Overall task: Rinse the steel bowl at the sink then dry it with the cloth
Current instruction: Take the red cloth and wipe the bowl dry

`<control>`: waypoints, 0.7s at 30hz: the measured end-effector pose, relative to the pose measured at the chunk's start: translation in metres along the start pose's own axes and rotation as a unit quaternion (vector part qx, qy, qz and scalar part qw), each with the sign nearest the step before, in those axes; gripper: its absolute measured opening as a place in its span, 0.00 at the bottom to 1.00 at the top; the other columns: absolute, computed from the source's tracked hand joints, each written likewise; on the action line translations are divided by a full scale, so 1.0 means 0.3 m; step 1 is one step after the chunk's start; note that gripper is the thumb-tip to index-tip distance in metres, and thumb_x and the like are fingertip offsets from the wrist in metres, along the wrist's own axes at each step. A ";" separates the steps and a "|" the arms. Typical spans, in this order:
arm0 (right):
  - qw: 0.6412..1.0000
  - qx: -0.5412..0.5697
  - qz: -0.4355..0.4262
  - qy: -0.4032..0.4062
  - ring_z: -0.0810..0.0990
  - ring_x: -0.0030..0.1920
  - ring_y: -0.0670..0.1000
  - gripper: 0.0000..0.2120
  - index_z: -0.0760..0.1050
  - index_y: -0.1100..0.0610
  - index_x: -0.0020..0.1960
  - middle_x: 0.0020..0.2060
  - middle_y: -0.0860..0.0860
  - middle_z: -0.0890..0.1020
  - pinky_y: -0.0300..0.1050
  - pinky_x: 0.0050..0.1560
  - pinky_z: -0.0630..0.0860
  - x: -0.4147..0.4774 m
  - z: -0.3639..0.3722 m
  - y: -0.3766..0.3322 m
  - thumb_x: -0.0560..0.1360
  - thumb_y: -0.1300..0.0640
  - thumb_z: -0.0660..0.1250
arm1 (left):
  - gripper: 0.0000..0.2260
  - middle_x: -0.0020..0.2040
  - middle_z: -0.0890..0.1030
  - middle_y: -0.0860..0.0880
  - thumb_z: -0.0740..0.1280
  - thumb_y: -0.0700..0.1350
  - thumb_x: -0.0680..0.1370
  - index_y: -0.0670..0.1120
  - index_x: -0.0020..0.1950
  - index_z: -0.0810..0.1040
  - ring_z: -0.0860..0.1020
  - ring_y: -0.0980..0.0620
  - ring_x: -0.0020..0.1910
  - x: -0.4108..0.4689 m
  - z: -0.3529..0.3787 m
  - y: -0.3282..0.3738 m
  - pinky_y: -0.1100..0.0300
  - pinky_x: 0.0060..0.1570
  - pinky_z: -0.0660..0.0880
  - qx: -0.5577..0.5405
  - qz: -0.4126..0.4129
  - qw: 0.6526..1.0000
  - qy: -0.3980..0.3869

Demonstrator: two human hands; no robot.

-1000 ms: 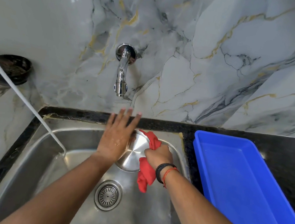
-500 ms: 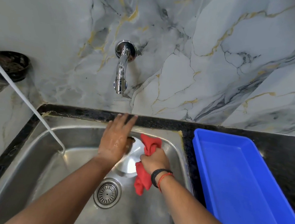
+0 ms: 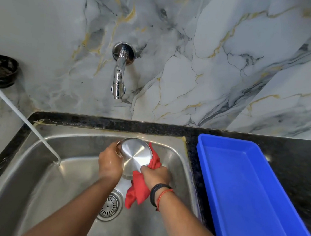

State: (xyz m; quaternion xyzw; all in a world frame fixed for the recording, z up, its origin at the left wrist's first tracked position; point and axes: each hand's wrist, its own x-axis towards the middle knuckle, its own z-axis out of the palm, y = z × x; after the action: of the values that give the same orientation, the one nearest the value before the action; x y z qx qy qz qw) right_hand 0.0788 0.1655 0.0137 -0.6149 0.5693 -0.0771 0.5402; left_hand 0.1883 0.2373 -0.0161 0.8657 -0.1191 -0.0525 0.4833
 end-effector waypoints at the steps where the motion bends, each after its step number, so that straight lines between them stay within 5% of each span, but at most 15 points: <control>1: 1.000 -0.013 -0.006 0.008 0.78 0.32 0.47 0.06 0.79 0.55 0.44 0.35 0.50 0.82 0.36 0.31 0.69 0.003 -0.001 0.000 0.67 0.58 0.68 | 0.09 0.50 0.83 0.33 0.64 0.33 0.77 0.40 0.54 0.80 0.79 0.31 0.51 -0.003 0.001 -0.003 0.48 0.46 0.73 0.027 0.019 0.999 0.000; 4: 0.988 -0.131 -0.075 0.018 0.81 0.40 0.55 0.09 0.79 0.55 0.47 0.40 0.53 0.83 0.39 0.40 0.73 0.025 -0.017 -0.028 0.68 0.58 0.67 | 0.25 0.70 0.72 0.34 0.69 0.30 0.71 0.42 0.68 0.73 0.67 0.31 0.70 0.015 -0.005 -0.001 0.36 0.67 0.65 0.164 0.278 0.946 -0.013; 6: 0.973 -0.194 -0.126 0.018 0.82 0.43 0.57 0.10 0.79 0.53 0.49 0.42 0.54 0.83 0.40 0.41 0.73 0.030 -0.027 -0.063 0.68 0.58 0.66 | 0.29 0.73 0.70 0.37 0.70 0.29 0.70 0.43 0.70 0.72 0.64 0.35 0.73 0.036 -0.010 0.033 0.36 0.71 0.61 0.218 0.464 0.857 -0.056; 8: 0.963 -0.217 -0.160 0.016 0.82 0.45 0.57 0.09 0.78 0.51 0.48 0.42 0.53 0.84 0.41 0.42 0.73 0.029 -0.033 -0.096 0.69 0.58 0.66 | 0.27 0.71 0.73 0.40 0.70 0.28 0.71 0.43 0.69 0.74 0.68 0.38 0.71 0.054 -0.018 0.069 0.39 0.70 0.66 0.232 0.519 0.815 -0.112; 11: 0.967 -0.185 -0.176 0.020 0.82 0.44 0.56 0.10 0.79 0.49 0.47 0.41 0.51 0.84 0.41 0.43 0.75 0.024 -0.038 -0.121 0.67 0.57 0.64 | 0.25 0.68 0.77 0.42 0.67 0.31 0.76 0.44 0.72 0.70 0.73 0.40 0.68 0.064 -0.036 0.084 0.44 0.64 0.75 0.173 0.426 0.873 -0.159; 17: 0.999 -0.032 -0.044 -0.001 0.82 0.41 0.53 0.10 0.80 0.54 0.48 0.41 0.52 0.84 0.39 0.39 0.72 0.023 -0.024 -0.070 0.67 0.56 0.69 | 0.28 0.47 0.84 0.33 0.62 0.26 0.72 0.43 0.71 0.72 0.81 0.35 0.48 0.040 -0.026 0.078 0.47 0.50 0.76 -0.003 0.126 0.992 0.005; 19: 1.000 -0.004 0.000 -0.022 0.81 0.41 0.53 0.10 0.79 0.56 0.49 0.42 0.53 0.84 0.40 0.39 0.72 0.024 -0.021 -0.041 0.67 0.58 0.68 | 0.24 0.52 0.83 0.32 0.60 0.27 0.74 0.42 0.69 0.73 0.80 0.33 0.52 0.036 -0.002 0.077 0.47 0.54 0.75 -0.030 0.042 0.999 -0.001; 21: 1.000 -0.020 0.005 -0.018 0.81 0.40 0.53 0.12 0.79 0.57 0.51 0.43 0.54 0.84 0.41 0.40 0.75 0.030 -0.023 -0.028 0.68 0.60 0.67 | 0.24 0.64 0.77 0.33 0.59 0.26 0.74 0.41 0.69 0.73 0.74 0.32 0.63 0.033 0.006 0.077 0.45 0.62 0.71 0.026 0.058 0.997 -0.033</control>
State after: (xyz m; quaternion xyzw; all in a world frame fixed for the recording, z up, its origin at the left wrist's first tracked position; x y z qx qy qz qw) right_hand 0.0822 0.1527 0.0182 -0.6245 0.5636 -0.0519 0.5382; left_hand 0.1938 0.2216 0.0028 0.8675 -0.1865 -0.0496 0.4585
